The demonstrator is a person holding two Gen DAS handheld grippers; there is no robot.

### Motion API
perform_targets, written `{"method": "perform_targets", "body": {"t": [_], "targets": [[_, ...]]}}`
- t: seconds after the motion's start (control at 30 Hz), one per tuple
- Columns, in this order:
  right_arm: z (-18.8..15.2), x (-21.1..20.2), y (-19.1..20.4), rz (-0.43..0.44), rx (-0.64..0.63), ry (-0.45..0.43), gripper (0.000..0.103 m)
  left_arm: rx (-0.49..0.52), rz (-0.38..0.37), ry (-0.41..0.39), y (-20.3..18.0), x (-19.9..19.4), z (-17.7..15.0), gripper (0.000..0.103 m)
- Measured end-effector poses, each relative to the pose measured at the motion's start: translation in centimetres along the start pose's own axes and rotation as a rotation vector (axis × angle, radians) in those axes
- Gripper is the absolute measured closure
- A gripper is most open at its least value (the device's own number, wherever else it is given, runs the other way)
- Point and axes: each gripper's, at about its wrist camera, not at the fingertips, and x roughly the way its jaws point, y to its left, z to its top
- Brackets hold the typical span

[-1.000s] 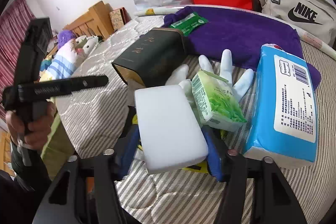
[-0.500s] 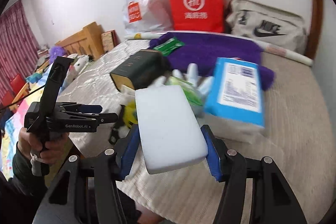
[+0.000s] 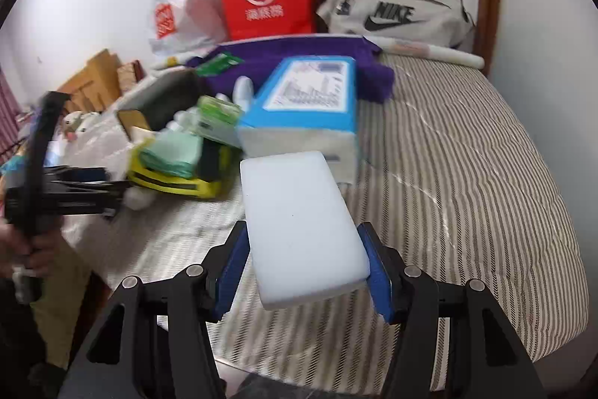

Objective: Organize soft objects
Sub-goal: 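Grasp and lift the black watch strap with left tool while right tool lifts the sponge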

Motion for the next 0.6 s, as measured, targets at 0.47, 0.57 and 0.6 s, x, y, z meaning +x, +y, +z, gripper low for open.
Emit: {"method": "perform_targets", "body": {"t": [0.47,0.57,0.6], "targets": [[0.0,2.6,-0.6,0.007,0.072,0.008,0.045,0.138,-0.1,-0.114,-1.2,-0.8,-1.0,0.082],[-0.1,3.1,-0.6,0.003,0.07,0.017,0.045,0.144,-0.102,-0.118,-1.2,-0.8,-1.0,0.082],[-0.1,3.1,-0.5,-0.003,0.064,0.015,0.045,0.139,-0.104,-0.117,-1.2,-0.8,-1.0,0.082]]}}
